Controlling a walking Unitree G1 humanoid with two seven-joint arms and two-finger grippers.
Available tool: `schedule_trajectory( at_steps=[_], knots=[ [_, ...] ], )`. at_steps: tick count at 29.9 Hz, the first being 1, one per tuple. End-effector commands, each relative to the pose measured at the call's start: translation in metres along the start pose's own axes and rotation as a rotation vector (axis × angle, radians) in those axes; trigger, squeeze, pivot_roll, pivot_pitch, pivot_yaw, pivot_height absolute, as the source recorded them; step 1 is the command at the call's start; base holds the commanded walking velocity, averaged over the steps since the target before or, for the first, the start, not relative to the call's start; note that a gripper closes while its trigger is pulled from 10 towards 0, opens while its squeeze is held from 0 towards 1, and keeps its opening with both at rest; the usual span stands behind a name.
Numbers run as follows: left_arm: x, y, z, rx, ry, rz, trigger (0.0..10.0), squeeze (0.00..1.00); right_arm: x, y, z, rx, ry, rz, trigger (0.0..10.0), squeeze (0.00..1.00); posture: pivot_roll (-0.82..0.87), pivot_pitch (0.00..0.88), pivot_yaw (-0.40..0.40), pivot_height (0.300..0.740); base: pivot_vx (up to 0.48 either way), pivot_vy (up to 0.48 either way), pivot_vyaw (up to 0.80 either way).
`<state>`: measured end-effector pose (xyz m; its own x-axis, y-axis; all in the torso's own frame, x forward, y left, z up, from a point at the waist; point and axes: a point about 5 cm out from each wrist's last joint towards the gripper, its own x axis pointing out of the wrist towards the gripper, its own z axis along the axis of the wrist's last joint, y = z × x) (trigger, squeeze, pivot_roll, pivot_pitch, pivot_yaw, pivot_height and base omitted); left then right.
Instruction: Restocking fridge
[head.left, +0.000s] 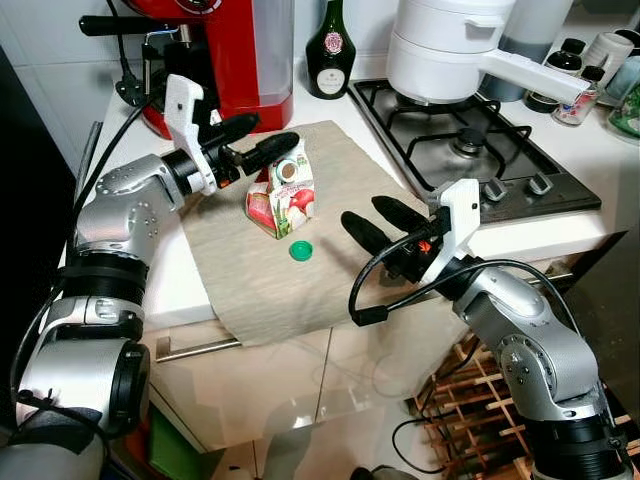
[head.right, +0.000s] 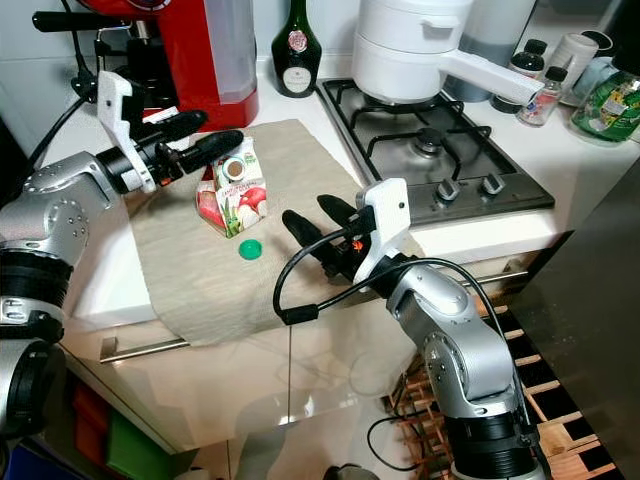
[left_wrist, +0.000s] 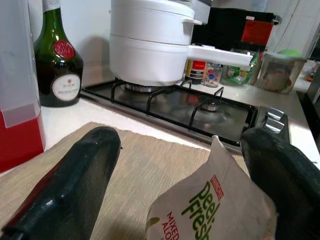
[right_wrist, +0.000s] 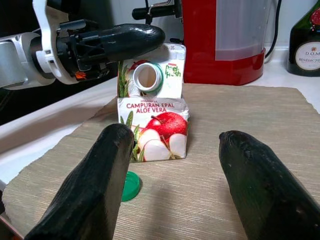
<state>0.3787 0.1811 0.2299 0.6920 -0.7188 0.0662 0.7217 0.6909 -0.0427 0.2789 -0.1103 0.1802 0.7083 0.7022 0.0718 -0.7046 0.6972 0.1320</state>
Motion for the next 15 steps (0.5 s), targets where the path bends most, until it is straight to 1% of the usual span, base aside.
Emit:
schedule_trajectory(
  at_steps=[1, 3, 5, 7, 9, 11, 12, 15],
  knots=[
    [-0.001, 0.004, 0.016, 0.051, -0.034, 0.022, 10.0, 0.00, -0.002, 0.002, 0.002, -0.005, -0.002, -0.006, 10.0, 0.00, -0.09, 0.021, 0.007, 0.736, 0.000, 0.000, 0.00],
    [-0.003, 0.005, 0.029, 0.078, -0.078, 0.037, 10.0, 0.00, -0.003, 0.002, 0.001, -0.004, 0.000, -0.008, 10.0, 0.00, -0.09, 0.021, 0.007, 0.736, 0.000, 0.000, 0.00],
    [-0.003, 0.004, 0.029, 0.089, -0.074, 0.027, 10.0, 0.00, -0.003, 0.002, 0.000, -0.004, 0.002, -0.008, 10.0, 0.00, -0.08, 0.024, 0.006, 0.736, 0.000, 0.000, 0.00],
    [-0.002, 0.002, 0.021, 0.085, -0.036, 0.011, 10.0, 0.00, -0.003, 0.003, 0.000, -0.001, 0.003, -0.006, 10.0, 0.00, -0.08, 0.024, 0.007, 0.736, 0.000, 0.000, 0.00],
    [-0.002, 0.001, 0.018, 0.076, -0.024, 0.008, 10.0, 0.00, -0.003, 0.003, -0.001, -0.001, 0.004, -0.006, 10.0, 0.00, -0.08, 0.024, 0.008, 0.736, 0.000, 0.000, 0.00],
    [0.001, -0.001, 0.007, 0.032, 0.008, -0.004, 10.0, 0.00, -0.002, 0.003, -0.001, 0.002, 0.004, -0.005, 10.0, 0.00, -0.08, 0.024, 0.010, 0.736, 0.000, 0.000, 0.00],
    [0.001, -0.001, 0.007, 0.032, 0.008, -0.004, 10.0, 0.00, -0.002, 0.003, -0.001, 0.002, 0.004, -0.005, 10.0, 0.00, -0.08, 0.024, 0.010, 0.736, 0.000, 0.000, 0.00],
    [0.003, -0.005, 0.001, -0.002, 0.018, -0.021, 10.0, 0.00, -0.002, 0.004, -0.003, 0.006, 0.006, -0.005, 10.0, 0.00, -0.08, 0.025, 0.014, 0.736, 0.000, 0.000, 0.00]
  ],
)
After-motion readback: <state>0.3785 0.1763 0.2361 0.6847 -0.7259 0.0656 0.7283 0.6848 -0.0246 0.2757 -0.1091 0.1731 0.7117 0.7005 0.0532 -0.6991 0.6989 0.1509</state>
